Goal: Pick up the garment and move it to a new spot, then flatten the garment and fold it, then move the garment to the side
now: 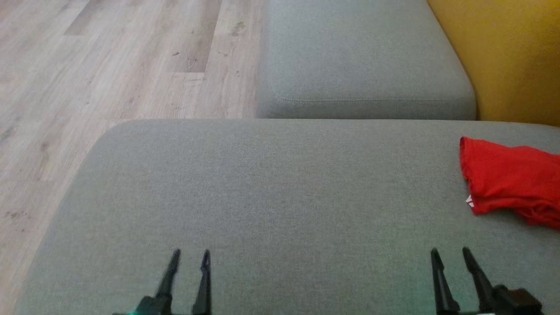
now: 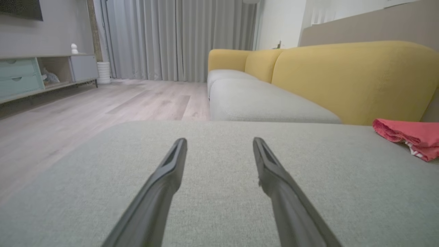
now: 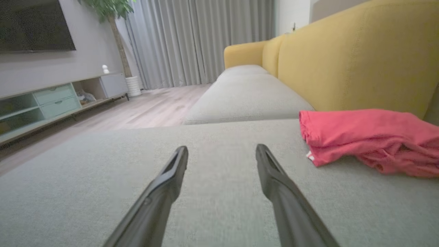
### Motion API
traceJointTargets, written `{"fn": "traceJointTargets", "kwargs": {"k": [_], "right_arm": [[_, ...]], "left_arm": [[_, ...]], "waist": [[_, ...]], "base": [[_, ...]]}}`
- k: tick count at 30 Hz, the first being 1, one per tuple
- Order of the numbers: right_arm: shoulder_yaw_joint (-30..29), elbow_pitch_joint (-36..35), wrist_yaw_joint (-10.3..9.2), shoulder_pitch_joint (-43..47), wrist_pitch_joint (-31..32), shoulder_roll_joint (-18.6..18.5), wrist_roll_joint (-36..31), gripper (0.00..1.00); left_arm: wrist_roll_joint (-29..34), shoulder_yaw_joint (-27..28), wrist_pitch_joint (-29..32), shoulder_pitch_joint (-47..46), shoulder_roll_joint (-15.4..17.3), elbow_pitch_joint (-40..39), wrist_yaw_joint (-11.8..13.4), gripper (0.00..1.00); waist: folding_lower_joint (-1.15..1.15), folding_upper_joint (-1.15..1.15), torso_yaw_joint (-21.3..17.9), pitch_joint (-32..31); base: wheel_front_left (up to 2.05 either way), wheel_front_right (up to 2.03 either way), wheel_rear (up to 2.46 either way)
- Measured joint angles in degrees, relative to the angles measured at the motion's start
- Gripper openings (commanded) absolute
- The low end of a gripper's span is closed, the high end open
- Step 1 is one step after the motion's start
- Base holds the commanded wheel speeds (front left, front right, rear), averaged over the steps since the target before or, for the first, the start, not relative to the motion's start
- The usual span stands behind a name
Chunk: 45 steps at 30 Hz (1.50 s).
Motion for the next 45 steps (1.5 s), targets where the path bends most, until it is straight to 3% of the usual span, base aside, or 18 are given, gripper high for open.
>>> {"fn": "traceJointTargets", "kwargs": {"k": [6,45], "right_arm": [[0.33,3.94,-0.02,1.59,0.37,0.01,1.18,0.0],[-2.27,4.24,-0.02,-3.75,6.87,0.02,27.27,0.0]], "left_arm": [[-1.13,-0.03,0.56,2.35,-0.01,3.81,-0.02,0.0],[-26.62,5.78,7.06,-0.64,-0.05,2.55,-3.08,0.0]], "waist": [[0.0,0.0,-0.13,0.16],[0.01,0.0,-1.77,3.26]], "base": [[0.0,0.0,0.0],[0.0,0.0,0.0]]}}
